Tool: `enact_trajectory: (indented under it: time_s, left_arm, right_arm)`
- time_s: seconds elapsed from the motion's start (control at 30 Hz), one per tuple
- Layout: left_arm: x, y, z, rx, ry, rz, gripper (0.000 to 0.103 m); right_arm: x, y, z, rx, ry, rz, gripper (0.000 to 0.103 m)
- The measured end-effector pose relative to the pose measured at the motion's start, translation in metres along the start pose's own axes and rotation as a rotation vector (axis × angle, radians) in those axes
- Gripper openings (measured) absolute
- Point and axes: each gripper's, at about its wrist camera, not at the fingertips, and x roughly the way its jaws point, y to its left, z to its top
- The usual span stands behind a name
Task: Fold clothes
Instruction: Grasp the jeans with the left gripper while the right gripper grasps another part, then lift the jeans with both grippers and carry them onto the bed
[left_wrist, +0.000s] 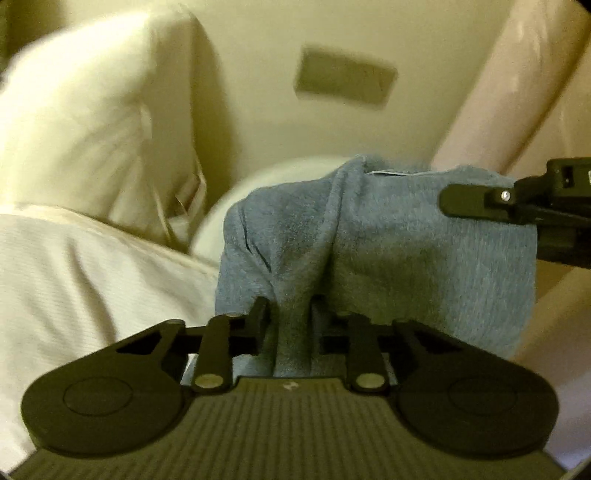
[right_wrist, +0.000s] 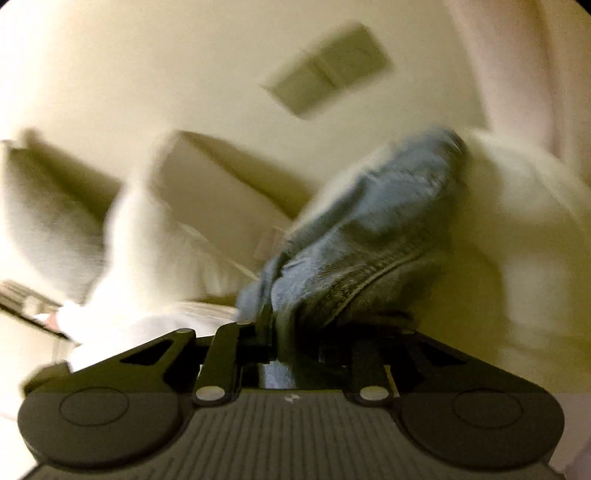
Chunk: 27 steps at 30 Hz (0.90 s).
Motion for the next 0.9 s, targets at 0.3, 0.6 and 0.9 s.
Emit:
enact_trajectory:
  time_s: [0.3, 0.6, 0.9]
  left_arm:
    - [-0.166, 0.026, 0.006, -0.109, -0.363, 0.013, 0.001]
    - [-0.397, 0.065, -0.103, -0.264, -0.672, 0.262, 0.002]
    - [-0.643, 0.06, -0.291, -0.442, -0.798, 0.835, 0.002]
  right_arm:
    - [-0.063, 0.14, -0.002, -0.233, -0.147, 0.294, 0.019]
    - [-0.127, 0.318, -0.092, -0.483, -0.132, 0.669, 0.02]
    - [-0.16, 0.48, -0.283, -0.547, 0.198, 1.104, 0.02]
